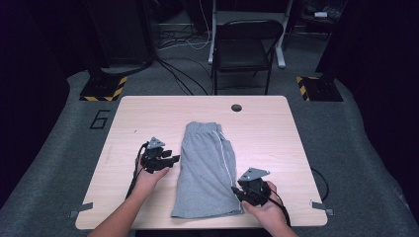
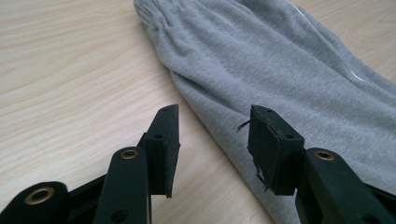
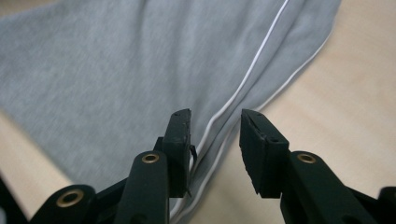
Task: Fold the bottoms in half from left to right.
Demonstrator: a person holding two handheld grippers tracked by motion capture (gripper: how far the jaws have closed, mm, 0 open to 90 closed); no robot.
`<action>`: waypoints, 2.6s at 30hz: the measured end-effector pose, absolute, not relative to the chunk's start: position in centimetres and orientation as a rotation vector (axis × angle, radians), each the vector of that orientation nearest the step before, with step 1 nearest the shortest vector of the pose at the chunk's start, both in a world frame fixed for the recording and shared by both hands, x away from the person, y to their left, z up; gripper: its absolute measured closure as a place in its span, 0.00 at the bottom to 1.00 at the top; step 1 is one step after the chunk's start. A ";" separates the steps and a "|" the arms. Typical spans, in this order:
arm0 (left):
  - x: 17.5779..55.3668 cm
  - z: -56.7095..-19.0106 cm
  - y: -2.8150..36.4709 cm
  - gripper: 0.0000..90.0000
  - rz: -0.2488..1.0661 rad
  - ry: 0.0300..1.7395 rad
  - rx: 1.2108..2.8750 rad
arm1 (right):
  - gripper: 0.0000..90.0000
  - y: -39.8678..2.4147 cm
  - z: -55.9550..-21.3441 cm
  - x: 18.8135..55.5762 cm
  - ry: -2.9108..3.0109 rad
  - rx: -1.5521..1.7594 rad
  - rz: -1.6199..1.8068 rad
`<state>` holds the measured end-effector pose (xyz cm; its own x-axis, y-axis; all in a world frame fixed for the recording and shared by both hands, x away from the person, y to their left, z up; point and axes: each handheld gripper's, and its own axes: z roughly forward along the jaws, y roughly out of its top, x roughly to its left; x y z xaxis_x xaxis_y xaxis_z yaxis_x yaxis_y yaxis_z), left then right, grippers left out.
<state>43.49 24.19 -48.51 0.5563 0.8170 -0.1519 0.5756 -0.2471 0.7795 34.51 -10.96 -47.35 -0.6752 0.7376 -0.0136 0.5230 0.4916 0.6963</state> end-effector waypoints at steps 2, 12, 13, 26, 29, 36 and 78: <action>43.2 -48.3 24.7 0.58 0.375 1.121 1.942 | 0.68 -10.9 -46.2 35.7 2.446 1.047 0.986; 42.5 -48.0 26.5 0.56 0.387 1.165 1.907 | 0.65 -9.3 -42.5 41.5 2.374 1.024 1.063; 42.4 -48.0 26.6 0.56 0.393 1.173 1.890 | 0.66 -8.7 -42.3 42.5 2.373 1.016 1.046; 41.7 -47.8 27.7 0.55 0.410 1.182 1.888 | 0.65 -6.0 -42.3 47.9 2.380 1.014 1.088; 41.4 -47.9 27.8 0.55 0.423 1.172 1.917 | 0.64 -5.5 -43.6 49.0 2.366 1.083 1.085; 40.8 -47.8 28.2 0.54 0.449 1.172 1.912 | 0.65 -5.3 -45.5 50.7 2.385 1.093 1.043; 39.5 -48.2 28.7 0.53 0.430 1.190 1.901 | 0.95 -6.2 -46.7 54.2 2.250 1.106 0.824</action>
